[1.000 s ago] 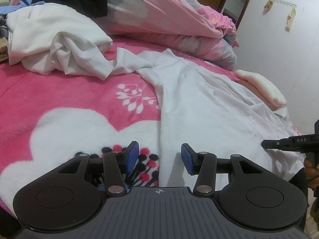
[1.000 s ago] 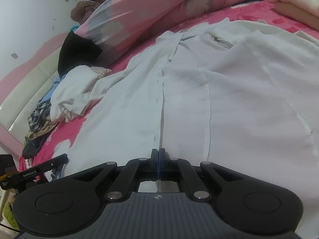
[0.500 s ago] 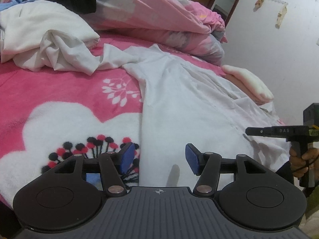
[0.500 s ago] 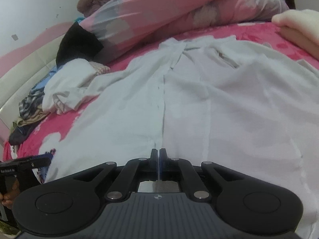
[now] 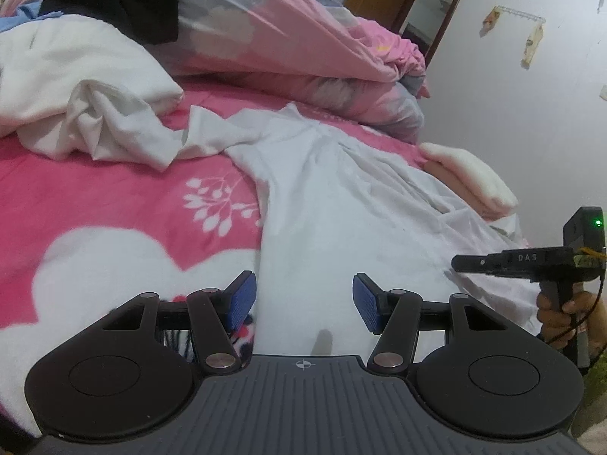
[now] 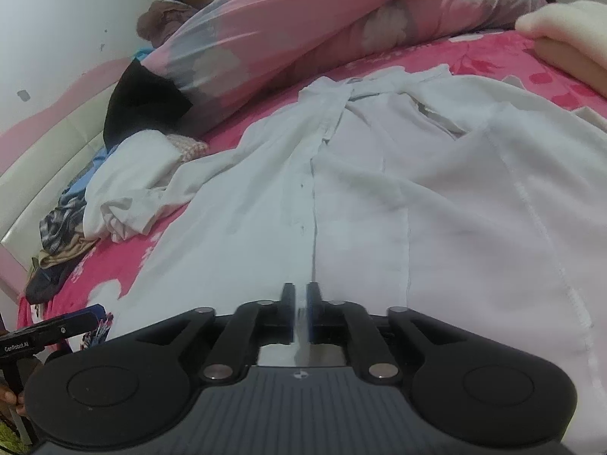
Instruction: Fold clothes
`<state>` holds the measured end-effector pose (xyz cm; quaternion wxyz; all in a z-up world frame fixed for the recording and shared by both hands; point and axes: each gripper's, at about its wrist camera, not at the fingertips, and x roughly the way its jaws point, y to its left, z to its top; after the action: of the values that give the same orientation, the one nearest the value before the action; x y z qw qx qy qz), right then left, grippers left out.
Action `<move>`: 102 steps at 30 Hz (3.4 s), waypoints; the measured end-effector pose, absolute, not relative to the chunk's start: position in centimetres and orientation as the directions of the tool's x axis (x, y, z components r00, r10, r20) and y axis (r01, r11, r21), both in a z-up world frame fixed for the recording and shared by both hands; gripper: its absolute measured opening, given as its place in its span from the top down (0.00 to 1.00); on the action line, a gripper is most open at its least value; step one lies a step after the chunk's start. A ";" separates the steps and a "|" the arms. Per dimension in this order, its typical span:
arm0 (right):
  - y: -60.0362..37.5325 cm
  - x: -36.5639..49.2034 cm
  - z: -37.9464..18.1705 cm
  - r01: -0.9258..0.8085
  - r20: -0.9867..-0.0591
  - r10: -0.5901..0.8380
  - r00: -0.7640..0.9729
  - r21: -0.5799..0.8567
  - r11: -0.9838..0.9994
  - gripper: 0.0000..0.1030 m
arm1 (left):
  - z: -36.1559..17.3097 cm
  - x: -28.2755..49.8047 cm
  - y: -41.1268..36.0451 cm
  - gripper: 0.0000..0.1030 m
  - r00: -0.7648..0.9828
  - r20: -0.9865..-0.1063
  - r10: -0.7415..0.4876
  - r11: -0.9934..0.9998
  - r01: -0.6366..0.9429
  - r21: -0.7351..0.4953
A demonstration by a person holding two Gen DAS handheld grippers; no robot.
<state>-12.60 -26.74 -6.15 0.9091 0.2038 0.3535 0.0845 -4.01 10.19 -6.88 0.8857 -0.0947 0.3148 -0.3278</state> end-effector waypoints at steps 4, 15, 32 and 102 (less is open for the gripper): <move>-26.9 -12.1 -5.9 -0.010 -0.611 0.290 0.737 0.419 0.908 0.78 | -6.7 -3.3 9.4 0.45 0.591 -0.492 -0.639 0.768 0.520 -0.374; -27.2 -10.1 -5.1 -0.021 -0.611 0.277 0.741 0.392 0.920 0.76 | -7.0 -1.7 8.5 0.45 0.607 -0.484 -0.630 0.777 0.495 -0.389; -26.9 -2.9 -7.1 -0.062 -0.633 0.432 0.642 0.520 0.852 0.71 | -8.0 -0.7 8.9 0.45 0.604 -0.504 -0.618 0.786 0.474 -0.396; -28.4 11.6 -8.1 0.123 -0.673 0.322 0.666 0.525 0.842 0.71 | -9.4 -1.1 9.7 0.45 0.585 -0.482 -0.652 0.757 0.534 -0.376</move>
<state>11.59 -28.42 -8.14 0.8702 0.2748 0.4049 0.0571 -1.09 9.71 -9.37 0.8851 -0.0955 0.3084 -0.3351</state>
